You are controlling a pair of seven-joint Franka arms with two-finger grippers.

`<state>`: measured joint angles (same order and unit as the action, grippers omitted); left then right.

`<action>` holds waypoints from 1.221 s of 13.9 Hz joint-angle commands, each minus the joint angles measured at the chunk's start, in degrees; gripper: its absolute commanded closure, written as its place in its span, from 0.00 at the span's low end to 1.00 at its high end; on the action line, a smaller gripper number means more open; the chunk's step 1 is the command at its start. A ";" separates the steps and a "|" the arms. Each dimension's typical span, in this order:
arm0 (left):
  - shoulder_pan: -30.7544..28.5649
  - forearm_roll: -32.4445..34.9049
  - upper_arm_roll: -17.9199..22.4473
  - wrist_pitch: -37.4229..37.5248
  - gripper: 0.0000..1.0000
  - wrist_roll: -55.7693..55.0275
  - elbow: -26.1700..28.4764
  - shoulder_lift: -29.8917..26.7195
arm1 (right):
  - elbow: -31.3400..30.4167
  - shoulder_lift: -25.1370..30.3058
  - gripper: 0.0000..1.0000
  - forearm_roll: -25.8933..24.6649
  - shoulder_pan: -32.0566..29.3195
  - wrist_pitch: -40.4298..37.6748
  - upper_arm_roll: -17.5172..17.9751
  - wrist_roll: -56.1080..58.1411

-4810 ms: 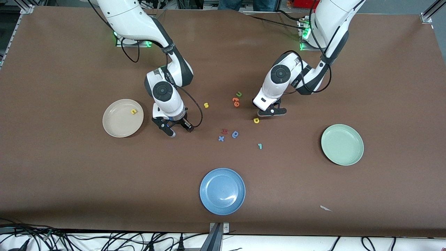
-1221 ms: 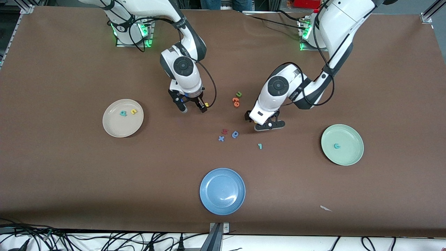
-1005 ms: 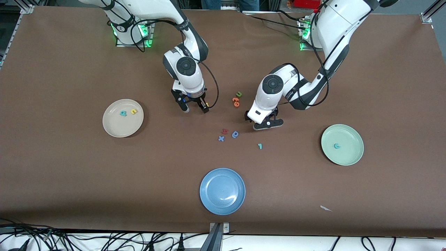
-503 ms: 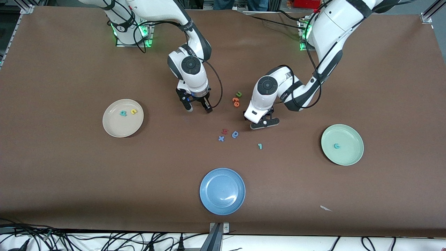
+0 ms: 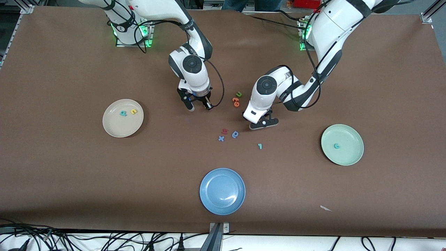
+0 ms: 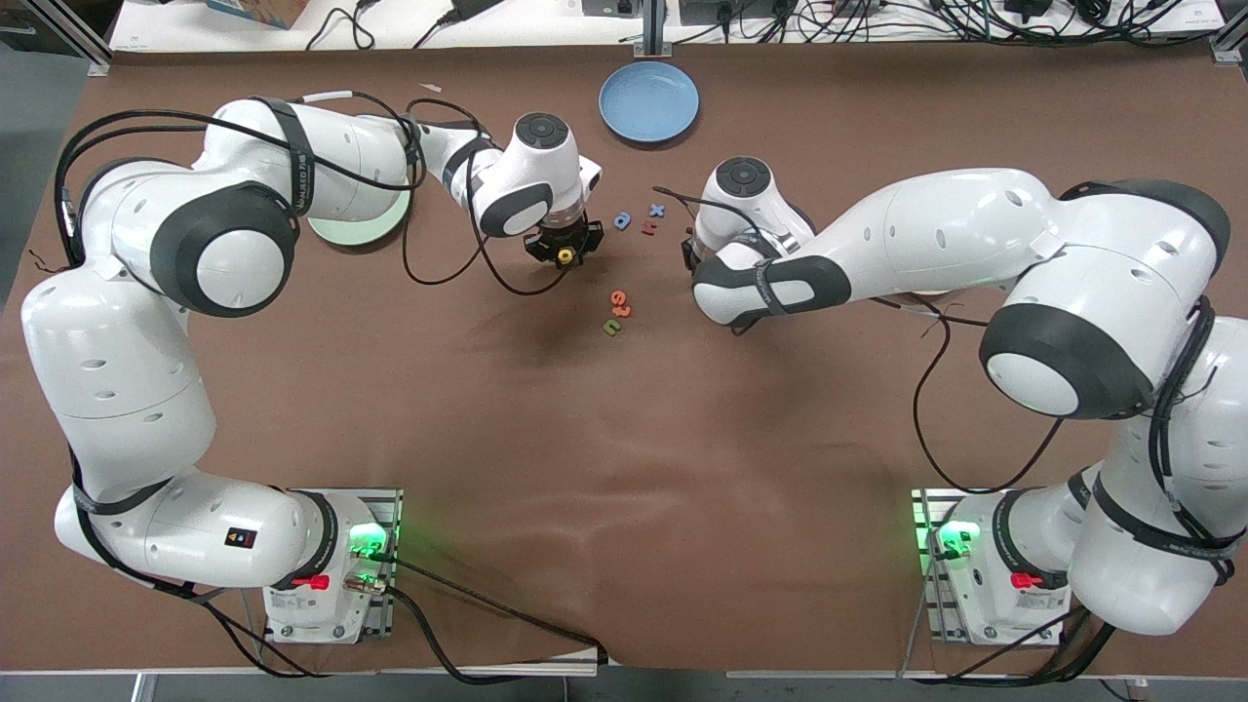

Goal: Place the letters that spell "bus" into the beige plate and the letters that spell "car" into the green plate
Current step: 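Carry the s to the plate while the left gripper grasps the teal l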

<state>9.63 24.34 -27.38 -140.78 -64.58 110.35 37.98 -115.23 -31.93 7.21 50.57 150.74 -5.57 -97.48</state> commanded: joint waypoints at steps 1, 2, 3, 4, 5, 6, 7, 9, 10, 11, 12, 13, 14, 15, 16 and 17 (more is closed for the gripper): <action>-0.40 2.29 0.84 0.33 0.58 -0.02 -1.63 1.48 | 0.62 2.48 0.92 -0.09 0.67 -3.07 -3.21 4.56; -0.40 2.21 0.84 0.33 0.58 0.33 -1.89 1.74 | 0.62 4.06 0.92 -0.18 0.67 -6.05 -4.96 8.32; -0.40 2.29 0.92 0.33 0.58 0.42 -1.89 1.74 | 0.62 5.64 0.92 -0.18 0.67 -9.56 -6.98 13.32; -0.40 2.29 0.93 0.33 0.59 0.42 -1.89 1.92 | 0.62 6.96 0.92 -0.09 0.67 -13.16 -9.52 19.72; -0.40 2.21 0.93 0.33 0.59 0.33 -1.89 2.00 | 0.53 8.10 0.92 -0.09 0.67 -16.68 -12.16 26.23; -0.40 2.21 0.93 0.33 0.63 0.25 -1.89 2.01 | 0.53 8.81 0.92 -0.09 0.67 -20.02 -14.88 31.95; -0.40 2.21 0.93 0.33 0.65 0.24 -1.89 2.01 | 0.35 9.52 0.92 -0.01 0.67 -22.49 -17.78 38.36; -0.31 2.21 0.93 0.33 0.72 -0.02 -1.81 2.01 | -0.17 10.57 0.92 0.26 0.58 -25.40 -23.66 50.23; -0.31 2.21 0.93 0.33 0.73 -0.02 -1.89 2.09 | -0.44 10.58 0.92 0.43 0.58 -26.72 -26.31 56.03; -0.40 2.21 0.93 0.33 0.76 0.24 -1.81 2.01 | -0.87 10.58 0.92 0.52 0.58 -27.17 -28.42 60.78; -0.40 2.21 0.93 0.33 0.77 0.33 -1.89 2.09 | -1.84 10.32 0.92 0.61 0.23 -26.91 -30.88 65.88; -0.40 2.21 0.93 0.33 0.79 0.33 -1.89 2.09 | -3.24 9.97 0.92 1.04 -0.99 -25.95 -31.95 70.54; -0.40 2.29 0.93 0.33 0.80 0.42 -1.89 2.09 | -3.77 9.35 0.92 1.75 -3.44 -24.81 -31.96 74.16; -0.49 2.29 0.93 0.33 0.81 0.42 -1.89 2.01 | -3.87 8.39 0.92 3.06 -5.29 -23.23 -31.96 77.59; -0.92 2.29 0.93 0.33 0.81 0.94 -1.98 1.66 | -3.87 6.81 0.91 4.72 -6.26 -21.30 -31.96 81.01; -1.97 2.21 0.84 0.94 0.81 2.77 -2.77 1.31 | -3.87 5.23 0.91 7.35 -7.41 -19.37 -31.87 84.01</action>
<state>9.35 24.35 -26.89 -140.72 -64.09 109.46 38.23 -118.96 -23.95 10.52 44.65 128.02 -37.70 -19.38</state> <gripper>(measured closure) 0.722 0.727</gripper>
